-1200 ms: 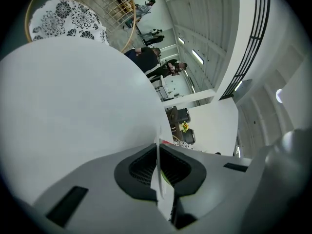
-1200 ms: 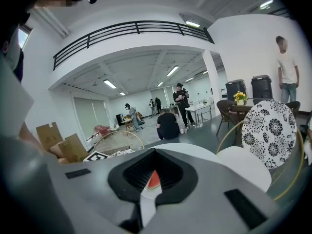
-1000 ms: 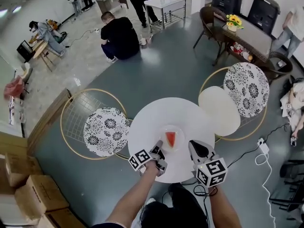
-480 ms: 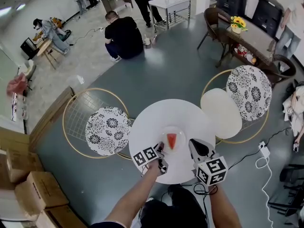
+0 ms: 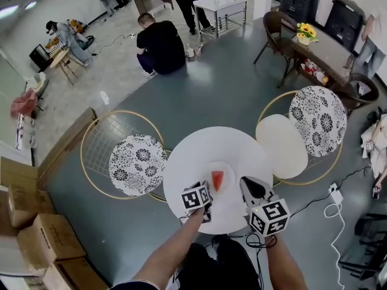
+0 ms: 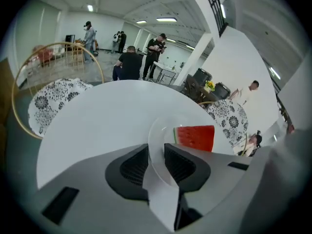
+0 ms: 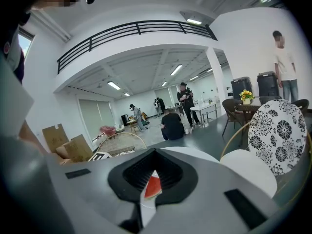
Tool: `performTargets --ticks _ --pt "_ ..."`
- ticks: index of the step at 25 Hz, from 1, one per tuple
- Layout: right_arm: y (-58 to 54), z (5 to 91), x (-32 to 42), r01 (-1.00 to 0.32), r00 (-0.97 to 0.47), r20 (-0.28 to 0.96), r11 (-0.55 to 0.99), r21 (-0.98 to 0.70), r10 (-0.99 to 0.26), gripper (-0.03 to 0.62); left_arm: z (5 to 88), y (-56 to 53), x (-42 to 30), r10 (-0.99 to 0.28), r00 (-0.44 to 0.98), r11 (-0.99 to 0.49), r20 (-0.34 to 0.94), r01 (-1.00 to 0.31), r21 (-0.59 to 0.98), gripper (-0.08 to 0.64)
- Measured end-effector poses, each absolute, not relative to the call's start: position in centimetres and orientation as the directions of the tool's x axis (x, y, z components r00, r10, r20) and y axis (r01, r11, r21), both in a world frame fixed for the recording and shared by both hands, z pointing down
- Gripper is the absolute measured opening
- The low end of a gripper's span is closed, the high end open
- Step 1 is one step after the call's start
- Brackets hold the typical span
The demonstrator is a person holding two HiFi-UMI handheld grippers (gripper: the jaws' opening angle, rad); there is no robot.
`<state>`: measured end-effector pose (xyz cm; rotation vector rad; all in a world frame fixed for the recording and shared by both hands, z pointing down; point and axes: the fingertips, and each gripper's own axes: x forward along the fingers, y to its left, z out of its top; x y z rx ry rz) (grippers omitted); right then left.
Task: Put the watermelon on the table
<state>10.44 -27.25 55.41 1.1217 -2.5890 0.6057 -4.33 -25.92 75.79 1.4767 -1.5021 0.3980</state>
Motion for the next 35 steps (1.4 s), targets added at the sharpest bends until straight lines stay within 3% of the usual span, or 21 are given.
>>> performTargets --ticks 8,14,18,20,23,35 --pt "-26.8 54.0 10.4 -0.760 -0.647 0.378 0.597 -0.256 -0.662 0.005 72.0 -25.7 -5.6 -0.645 0.145 0.057 0.751 -0.970 0.235 0.091" --pt "-26.2 51.0 9.6 -0.794 -0.607 0.338 0.566 -0.221 -0.719 0.005 61.5 -24.8 -3.7 -0.733 0.367 -0.291 0.572 -0.930 0.223 0.091" --pt "-25.7 49.1 8.7 -0.808 -0.588 0.308 0.550 -0.210 -0.748 0.005 56.5 -23.8 -2.3 -0.742 0.479 -0.425 0.470 -0.877 0.223 0.089" --pt "-25.3 48.1 8.1 -0.811 -0.586 0.289 0.549 -0.205 -0.757 0.005 54.3 -23.5 -2.0 -0.749 0.510 -0.462 0.423 -0.860 0.218 0.081" --pt "-24.8 46.8 7.4 -0.817 -0.576 0.267 0.543 -0.191 -0.773 0.005 50.8 -23.4 -1.5 -0.769 0.536 -0.503 0.349 -0.844 0.187 0.007" --pt "-24.1 43.0 6.2 -0.833 -0.553 0.190 0.537 -0.130 -0.811 0.005 44.4 -23.3 -0.4 -0.762 0.617 -0.584 0.197 -0.786 0.203 0.005"
